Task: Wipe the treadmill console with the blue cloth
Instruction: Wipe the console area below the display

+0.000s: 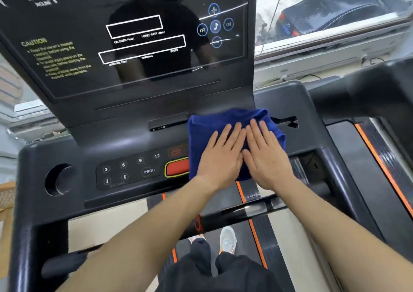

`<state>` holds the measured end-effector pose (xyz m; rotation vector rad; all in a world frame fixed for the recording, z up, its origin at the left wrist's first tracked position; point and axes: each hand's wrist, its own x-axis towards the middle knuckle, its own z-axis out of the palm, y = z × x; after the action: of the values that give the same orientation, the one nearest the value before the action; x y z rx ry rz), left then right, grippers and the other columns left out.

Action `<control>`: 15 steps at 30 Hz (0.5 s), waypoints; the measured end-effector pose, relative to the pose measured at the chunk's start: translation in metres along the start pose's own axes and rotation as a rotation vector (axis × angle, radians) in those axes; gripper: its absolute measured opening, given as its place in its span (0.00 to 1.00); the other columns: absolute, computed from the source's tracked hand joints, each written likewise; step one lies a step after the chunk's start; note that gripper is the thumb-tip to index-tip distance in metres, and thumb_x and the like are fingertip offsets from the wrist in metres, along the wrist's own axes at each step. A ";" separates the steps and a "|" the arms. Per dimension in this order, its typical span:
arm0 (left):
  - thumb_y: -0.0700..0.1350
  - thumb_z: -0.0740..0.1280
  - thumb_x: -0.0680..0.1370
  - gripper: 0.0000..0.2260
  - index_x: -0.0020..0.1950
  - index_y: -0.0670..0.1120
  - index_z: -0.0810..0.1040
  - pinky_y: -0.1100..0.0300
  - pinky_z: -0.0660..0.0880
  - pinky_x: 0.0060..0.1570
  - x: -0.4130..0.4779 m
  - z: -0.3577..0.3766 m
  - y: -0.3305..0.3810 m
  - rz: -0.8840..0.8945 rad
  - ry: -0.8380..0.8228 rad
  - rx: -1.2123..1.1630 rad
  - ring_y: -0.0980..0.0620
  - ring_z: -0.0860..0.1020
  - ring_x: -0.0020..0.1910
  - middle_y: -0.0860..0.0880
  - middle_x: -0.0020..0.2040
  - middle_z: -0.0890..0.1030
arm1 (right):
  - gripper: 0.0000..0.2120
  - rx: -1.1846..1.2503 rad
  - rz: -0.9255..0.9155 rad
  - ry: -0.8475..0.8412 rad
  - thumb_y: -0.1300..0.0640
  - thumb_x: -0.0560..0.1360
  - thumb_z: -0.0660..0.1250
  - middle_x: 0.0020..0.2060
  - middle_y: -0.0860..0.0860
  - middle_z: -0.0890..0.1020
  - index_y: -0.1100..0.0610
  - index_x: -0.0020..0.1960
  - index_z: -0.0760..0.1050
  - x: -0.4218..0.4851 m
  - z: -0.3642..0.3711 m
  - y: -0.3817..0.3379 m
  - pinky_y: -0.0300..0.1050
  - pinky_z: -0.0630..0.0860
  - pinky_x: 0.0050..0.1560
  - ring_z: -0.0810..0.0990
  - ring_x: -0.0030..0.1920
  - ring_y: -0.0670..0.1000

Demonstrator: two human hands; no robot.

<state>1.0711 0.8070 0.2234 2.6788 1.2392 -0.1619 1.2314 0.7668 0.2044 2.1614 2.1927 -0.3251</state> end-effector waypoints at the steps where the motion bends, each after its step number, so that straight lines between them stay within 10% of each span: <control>1: 0.51 0.52 0.84 0.27 0.83 0.46 0.52 0.47 0.52 0.78 -0.015 0.004 0.000 0.037 0.018 -0.007 0.46 0.52 0.81 0.47 0.83 0.52 | 0.33 0.010 0.005 0.025 0.43 0.83 0.36 0.80 0.60 0.51 0.63 0.80 0.49 -0.017 0.005 -0.007 0.61 0.52 0.79 0.47 0.81 0.60; 5: 0.52 0.55 0.82 0.26 0.80 0.47 0.62 0.49 0.63 0.75 -0.052 0.012 -0.018 0.042 0.056 -0.008 0.47 0.62 0.78 0.49 0.80 0.63 | 0.33 0.098 -0.066 0.106 0.43 0.82 0.52 0.80 0.58 0.56 0.62 0.80 0.56 -0.048 0.014 -0.035 0.56 0.51 0.79 0.51 0.81 0.57; 15: 0.50 0.49 0.84 0.27 0.83 0.50 0.46 0.48 0.45 0.79 0.031 -0.007 -0.004 -0.025 0.000 -0.054 0.48 0.44 0.82 0.52 0.83 0.45 | 0.33 0.069 0.088 0.143 0.43 0.82 0.42 0.81 0.56 0.51 0.59 0.81 0.49 0.011 -0.004 -0.001 0.52 0.45 0.80 0.47 0.81 0.54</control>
<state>1.0888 0.8343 0.2247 2.6185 1.2592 -0.1296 1.2310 0.7786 0.2064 2.3798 2.1780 -0.2534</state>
